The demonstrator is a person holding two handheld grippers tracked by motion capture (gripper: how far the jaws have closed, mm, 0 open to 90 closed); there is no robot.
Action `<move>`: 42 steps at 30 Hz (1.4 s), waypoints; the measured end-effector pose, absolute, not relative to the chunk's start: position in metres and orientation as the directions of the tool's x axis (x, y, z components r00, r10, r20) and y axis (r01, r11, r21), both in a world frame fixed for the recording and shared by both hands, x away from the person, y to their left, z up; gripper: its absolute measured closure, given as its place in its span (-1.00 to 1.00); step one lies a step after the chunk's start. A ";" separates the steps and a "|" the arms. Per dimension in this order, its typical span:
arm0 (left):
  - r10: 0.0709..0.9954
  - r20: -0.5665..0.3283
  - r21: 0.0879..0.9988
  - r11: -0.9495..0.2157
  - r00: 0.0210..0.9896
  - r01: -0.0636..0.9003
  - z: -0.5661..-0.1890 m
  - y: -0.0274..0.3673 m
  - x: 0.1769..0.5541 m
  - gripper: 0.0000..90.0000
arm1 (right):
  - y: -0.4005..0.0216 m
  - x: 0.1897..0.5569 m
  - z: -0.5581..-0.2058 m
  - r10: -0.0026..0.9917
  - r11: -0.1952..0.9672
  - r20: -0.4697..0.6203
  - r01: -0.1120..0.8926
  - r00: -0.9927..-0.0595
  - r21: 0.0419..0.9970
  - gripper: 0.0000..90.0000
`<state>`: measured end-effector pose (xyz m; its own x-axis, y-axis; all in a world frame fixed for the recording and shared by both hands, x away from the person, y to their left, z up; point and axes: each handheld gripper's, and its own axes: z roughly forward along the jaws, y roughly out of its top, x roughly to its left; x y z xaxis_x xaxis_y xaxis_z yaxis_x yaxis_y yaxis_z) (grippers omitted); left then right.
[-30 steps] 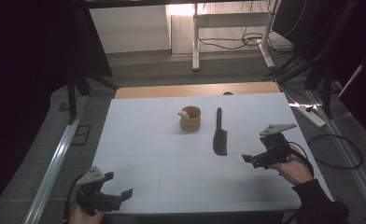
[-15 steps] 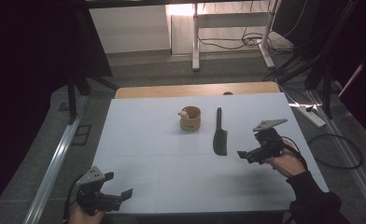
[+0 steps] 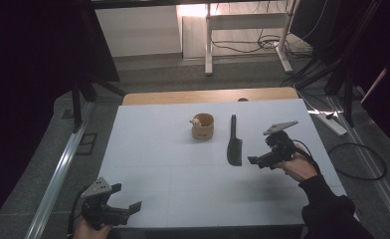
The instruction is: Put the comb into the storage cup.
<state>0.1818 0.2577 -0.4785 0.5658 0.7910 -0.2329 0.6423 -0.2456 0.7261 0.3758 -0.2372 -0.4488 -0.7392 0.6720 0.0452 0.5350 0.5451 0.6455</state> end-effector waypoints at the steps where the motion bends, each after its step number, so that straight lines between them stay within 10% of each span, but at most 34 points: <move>1: 0.791 -0.233 0.726 -0.245 0.566 0.642 -0.478 0.258 0.182 -0.99 | -0.236 0.377 -0.450 0.673 0.547 0.045 0.537 -0.739 0.642 -1.00; 42: 0.783 -0.240 0.728 -0.246 0.573 0.640 -0.479 0.258 0.183 -0.99 | -0.205 0.420 -0.464 0.711 0.574 0.032 0.607 -0.702 0.550 -1.00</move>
